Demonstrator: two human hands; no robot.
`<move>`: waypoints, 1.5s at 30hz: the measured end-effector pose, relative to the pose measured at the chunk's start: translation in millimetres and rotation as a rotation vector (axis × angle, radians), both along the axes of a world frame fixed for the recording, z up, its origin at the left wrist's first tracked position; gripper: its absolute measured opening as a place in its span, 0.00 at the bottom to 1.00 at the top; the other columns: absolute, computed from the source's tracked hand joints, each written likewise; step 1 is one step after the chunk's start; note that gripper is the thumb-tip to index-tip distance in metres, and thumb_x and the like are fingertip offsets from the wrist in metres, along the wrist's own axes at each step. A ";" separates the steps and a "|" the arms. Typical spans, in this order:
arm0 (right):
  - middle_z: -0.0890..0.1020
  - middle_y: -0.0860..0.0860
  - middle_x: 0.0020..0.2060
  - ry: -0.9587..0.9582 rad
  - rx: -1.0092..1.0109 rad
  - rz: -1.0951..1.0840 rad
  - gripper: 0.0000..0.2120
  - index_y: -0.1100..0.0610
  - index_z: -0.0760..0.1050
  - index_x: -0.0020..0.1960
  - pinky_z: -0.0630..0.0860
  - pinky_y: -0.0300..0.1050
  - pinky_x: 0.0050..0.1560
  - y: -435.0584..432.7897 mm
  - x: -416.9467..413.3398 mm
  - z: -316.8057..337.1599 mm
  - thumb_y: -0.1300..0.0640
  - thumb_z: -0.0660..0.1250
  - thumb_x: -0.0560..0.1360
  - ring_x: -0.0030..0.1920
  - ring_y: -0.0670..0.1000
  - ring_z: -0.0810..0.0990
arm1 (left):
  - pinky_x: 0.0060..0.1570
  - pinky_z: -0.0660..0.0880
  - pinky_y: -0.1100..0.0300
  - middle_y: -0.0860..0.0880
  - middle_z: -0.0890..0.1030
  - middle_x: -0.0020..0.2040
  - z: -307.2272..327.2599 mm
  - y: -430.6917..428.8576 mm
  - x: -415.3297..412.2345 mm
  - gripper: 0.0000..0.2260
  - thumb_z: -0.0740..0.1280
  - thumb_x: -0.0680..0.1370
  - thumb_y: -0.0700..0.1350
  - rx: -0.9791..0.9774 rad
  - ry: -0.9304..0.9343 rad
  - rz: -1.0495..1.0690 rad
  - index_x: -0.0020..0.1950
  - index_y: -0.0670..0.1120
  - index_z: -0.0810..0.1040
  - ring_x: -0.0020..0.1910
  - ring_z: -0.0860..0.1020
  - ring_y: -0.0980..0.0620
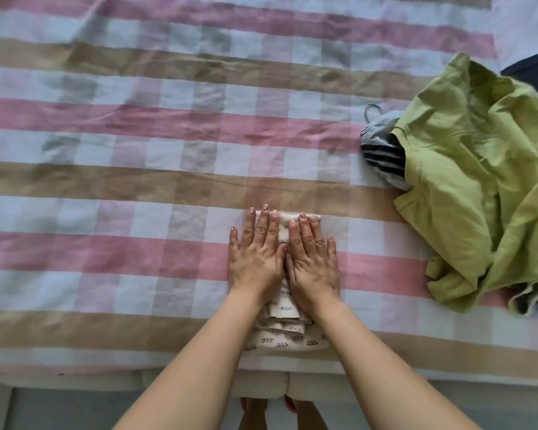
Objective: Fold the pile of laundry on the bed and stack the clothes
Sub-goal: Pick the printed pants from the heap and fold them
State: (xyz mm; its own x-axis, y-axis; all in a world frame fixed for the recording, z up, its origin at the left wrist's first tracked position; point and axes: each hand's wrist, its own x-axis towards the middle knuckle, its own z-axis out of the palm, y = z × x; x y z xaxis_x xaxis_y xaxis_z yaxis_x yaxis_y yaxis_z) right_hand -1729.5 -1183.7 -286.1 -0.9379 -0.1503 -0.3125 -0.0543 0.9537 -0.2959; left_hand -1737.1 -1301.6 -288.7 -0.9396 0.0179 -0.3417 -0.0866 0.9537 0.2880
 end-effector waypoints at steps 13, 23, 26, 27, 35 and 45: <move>0.63 0.59 0.72 0.023 -0.048 -0.263 0.37 0.61 0.56 0.74 0.53 0.54 0.70 19.2 72.4 25.0 0.35 0.48 0.75 0.73 0.51 0.51 | 0.72 0.39 0.50 0.48 0.37 0.76 26.3 -29.5 81.4 0.42 0.43 0.70 0.73 0.099 -0.067 0.090 0.74 0.51 0.32 0.75 0.39 0.51; 0.81 0.53 0.35 -0.193 -0.584 -0.887 0.08 0.58 0.74 0.40 0.69 0.41 0.35 -15.8 62.3 53.2 0.56 0.69 0.73 0.40 0.57 0.79 | 0.51 0.72 0.57 0.45 0.76 0.48 52.2 -26.9 68.1 0.09 0.69 0.74 0.46 0.668 -0.308 0.737 0.46 0.40 0.76 0.50 0.74 0.48; 0.82 0.48 0.35 -0.142 -0.724 -0.846 0.05 0.55 0.74 0.41 0.73 0.41 0.39 -29.6 56.9 71.5 0.58 0.70 0.73 0.40 0.50 0.81 | 0.36 0.67 0.71 0.51 0.76 0.41 70.0 -34.4 62.8 0.05 0.66 0.76 0.43 0.712 -0.214 0.748 0.41 0.48 0.71 0.44 0.74 0.52; 0.83 0.47 0.36 -0.125 -0.774 -0.825 0.05 0.54 0.74 0.41 0.74 0.39 0.39 -35.7 51.0 77.0 0.59 0.70 0.73 0.40 0.47 0.81 | 0.34 0.68 0.71 0.52 0.77 0.38 76.7 -41.1 57.4 0.06 0.65 0.77 0.43 0.733 -0.178 0.756 0.41 0.48 0.70 0.41 0.75 0.53; 0.84 0.46 0.44 -0.017 -1.082 -0.701 0.11 0.50 0.76 0.50 0.76 0.42 0.50 -107.0 -98.5 101.1 0.65 0.66 0.74 0.49 0.48 0.82 | 0.36 0.73 0.69 0.55 0.79 0.40 115.0 -117.8 -80.5 0.08 0.68 0.75 0.40 0.846 0.230 0.645 0.47 0.50 0.70 0.38 0.77 0.64; 0.81 0.52 0.51 -0.081 -1.007 -0.464 0.10 0.56 0.73 0.56 0.74 0.51 0.58 -194.0 -313.2 57.2 0.63 0.61 0.77 0.53 0.53 0.79 | 0.59 0.73 0.55 0.41 0.77 0.58 62.4 -216.4 -284.3 0.17 0.66 0.75 0.34 0.808 0.340 0.682 0.61 0.40 0.67 0.57 0.77 0.47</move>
